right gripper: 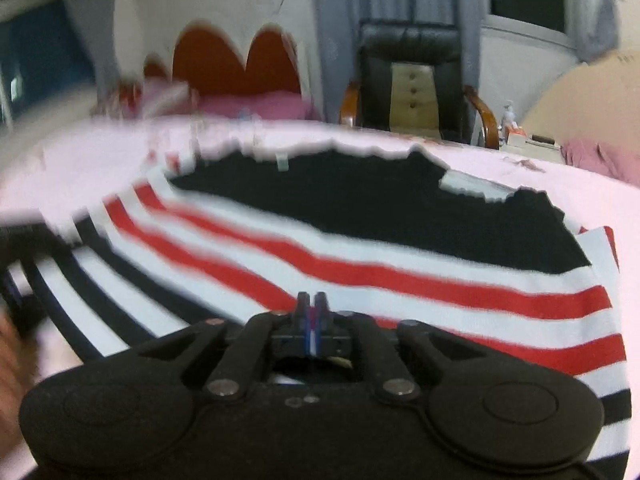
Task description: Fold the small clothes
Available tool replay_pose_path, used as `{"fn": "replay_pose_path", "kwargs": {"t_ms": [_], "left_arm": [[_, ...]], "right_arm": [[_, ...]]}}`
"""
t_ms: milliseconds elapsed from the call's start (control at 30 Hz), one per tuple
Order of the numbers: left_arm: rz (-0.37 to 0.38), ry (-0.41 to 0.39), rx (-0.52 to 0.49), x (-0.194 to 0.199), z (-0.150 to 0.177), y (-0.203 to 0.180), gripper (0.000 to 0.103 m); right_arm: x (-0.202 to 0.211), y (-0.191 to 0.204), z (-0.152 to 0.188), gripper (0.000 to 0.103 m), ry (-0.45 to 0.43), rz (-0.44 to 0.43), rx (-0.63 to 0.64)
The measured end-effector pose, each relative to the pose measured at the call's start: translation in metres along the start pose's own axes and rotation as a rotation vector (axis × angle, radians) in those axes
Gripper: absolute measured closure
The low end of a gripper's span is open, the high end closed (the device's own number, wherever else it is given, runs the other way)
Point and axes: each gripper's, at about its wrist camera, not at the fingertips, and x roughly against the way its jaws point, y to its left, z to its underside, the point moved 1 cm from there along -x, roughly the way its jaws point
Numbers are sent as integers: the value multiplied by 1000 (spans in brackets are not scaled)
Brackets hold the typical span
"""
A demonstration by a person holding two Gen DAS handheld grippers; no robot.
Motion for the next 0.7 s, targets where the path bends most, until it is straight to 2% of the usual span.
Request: {"fn": "replay_pose_path", "kwargs": {"t_ms": [133,200,300,433,533,567,633,700], "left_arm": [[39,15,13,0,-2,-5,86],[94,22,-18,5,-1,-19,86],[169,48,-110,8,2,-60,86],[217,109,-307,1,32,-134,86],[188,186,-481,-19,70,-176,86],[170,229,-535,-29,87,-186,86],[130,322,-624,-49,116,-197,86],[83,424,-702,-72,152,-196,86]], "right_arm": [[-3,-2,-3,103,11,7,-6],[-3,-2,-2,103,8,13,-16],[-3,-4,1,103,-4,11,-55],[-5,-21,0,103,1,-38,-195],[-2,-38,1,103,7,-100,-330],[4,-51,4,103,0,-125,-414],[27,-86,17,93,-60,-122,-598],[53,-121,36,90,-109,-98,-737]]}}
